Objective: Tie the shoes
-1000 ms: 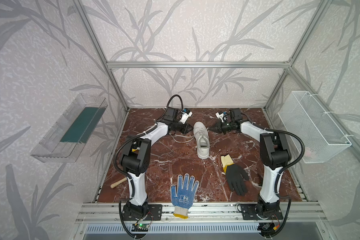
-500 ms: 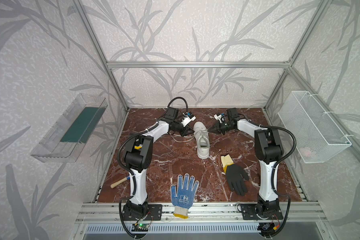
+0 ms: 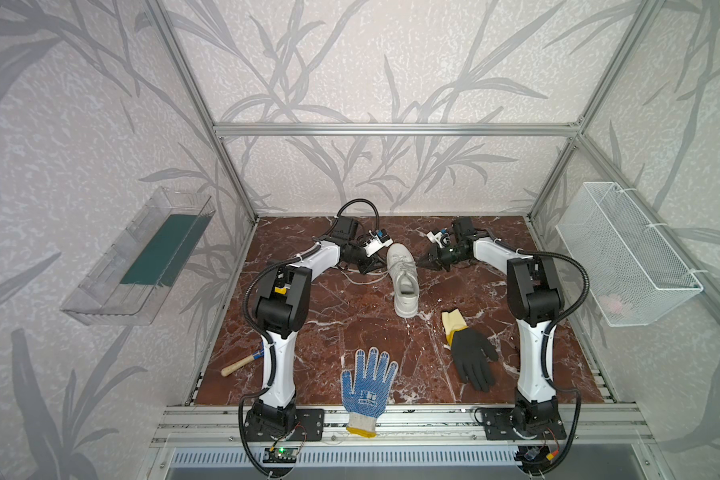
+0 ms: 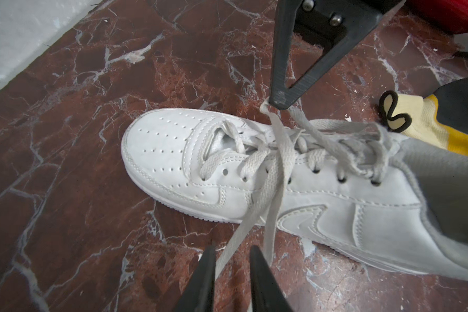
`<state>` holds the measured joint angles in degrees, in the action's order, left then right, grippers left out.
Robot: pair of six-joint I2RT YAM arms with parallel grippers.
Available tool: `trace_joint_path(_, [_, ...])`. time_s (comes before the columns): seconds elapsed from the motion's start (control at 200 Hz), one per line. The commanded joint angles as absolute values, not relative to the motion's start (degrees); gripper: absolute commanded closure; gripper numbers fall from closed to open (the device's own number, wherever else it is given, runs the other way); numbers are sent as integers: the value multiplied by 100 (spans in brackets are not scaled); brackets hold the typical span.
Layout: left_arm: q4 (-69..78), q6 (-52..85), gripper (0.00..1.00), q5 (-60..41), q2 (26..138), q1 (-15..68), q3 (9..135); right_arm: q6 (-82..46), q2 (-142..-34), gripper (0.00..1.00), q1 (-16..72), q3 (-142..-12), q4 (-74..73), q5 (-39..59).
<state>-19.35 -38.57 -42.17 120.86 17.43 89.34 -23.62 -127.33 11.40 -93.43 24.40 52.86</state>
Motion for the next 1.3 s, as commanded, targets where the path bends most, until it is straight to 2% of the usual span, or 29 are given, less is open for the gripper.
trace_joint_path(0.0, [-2261, -4336, 74, -3942, 12258, 1841, 9293, -2250, -12837, 100, 1108, -9585, 2636, 5401])
trace_joint_path(0.275, [-2793, -4482, 73, -3507, 12621, 2009, 9895, -2276, -12841, 100, 1107, -9738, 2731, 5440])
trace_joint_path(0.425, [-2587, -4487, 72, -3848, 12592, 2039, 9736, -2252, -12832, 100, 1113, -9750, 2763, 5457])
trace_joint_path(1.295, [-2040, -3997, 72, -3721, 12072, 2110, 9031, -2218, -12791, 99, 1116, -9754, 2785, 5527])
